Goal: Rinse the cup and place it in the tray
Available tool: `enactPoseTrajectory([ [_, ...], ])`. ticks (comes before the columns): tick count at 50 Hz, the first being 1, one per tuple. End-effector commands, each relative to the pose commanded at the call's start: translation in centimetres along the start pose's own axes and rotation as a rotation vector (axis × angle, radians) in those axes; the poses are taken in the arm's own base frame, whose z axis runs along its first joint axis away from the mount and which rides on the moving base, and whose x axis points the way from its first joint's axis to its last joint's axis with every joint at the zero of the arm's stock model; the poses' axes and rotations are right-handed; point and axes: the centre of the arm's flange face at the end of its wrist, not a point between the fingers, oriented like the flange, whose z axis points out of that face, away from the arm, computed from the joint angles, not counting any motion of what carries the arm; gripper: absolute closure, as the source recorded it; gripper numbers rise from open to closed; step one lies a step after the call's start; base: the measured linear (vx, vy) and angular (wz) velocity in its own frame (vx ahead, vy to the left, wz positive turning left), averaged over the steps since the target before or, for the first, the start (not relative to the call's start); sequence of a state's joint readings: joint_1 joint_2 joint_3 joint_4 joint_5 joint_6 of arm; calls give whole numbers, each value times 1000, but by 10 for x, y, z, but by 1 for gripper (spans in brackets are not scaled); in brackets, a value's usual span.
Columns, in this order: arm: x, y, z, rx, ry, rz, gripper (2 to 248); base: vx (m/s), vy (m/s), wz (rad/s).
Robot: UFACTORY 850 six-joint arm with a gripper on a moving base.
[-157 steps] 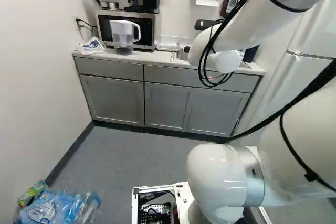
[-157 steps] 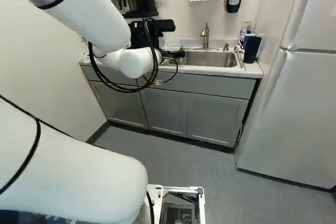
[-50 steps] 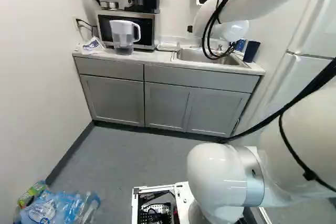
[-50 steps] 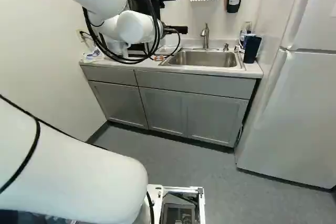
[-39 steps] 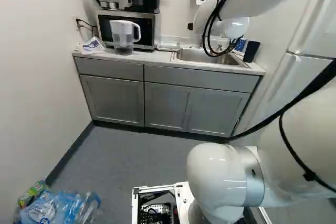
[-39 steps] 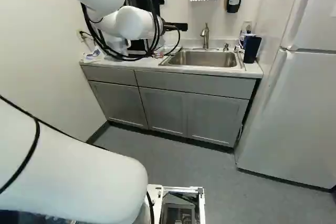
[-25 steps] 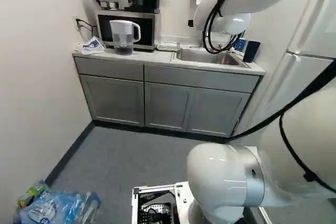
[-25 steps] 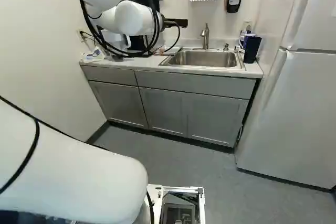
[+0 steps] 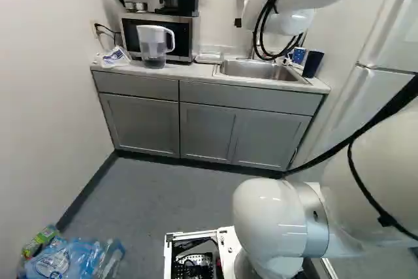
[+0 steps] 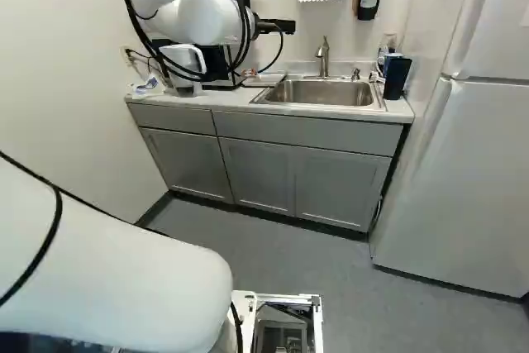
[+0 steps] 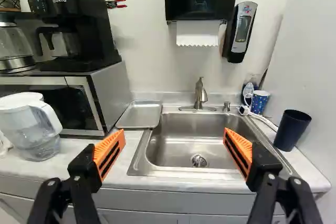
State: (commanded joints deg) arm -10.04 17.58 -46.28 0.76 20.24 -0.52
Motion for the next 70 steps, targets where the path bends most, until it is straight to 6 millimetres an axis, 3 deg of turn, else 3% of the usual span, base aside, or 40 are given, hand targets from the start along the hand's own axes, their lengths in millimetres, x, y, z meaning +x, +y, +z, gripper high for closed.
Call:
enactPoseTrajectory([
  [25, 0, 0, 0, 0, 0, 0, 3, 12, -1, -1],
  [70, 0, 0, 0, 0, 0, 0, 3, 117, -9, -42],
])
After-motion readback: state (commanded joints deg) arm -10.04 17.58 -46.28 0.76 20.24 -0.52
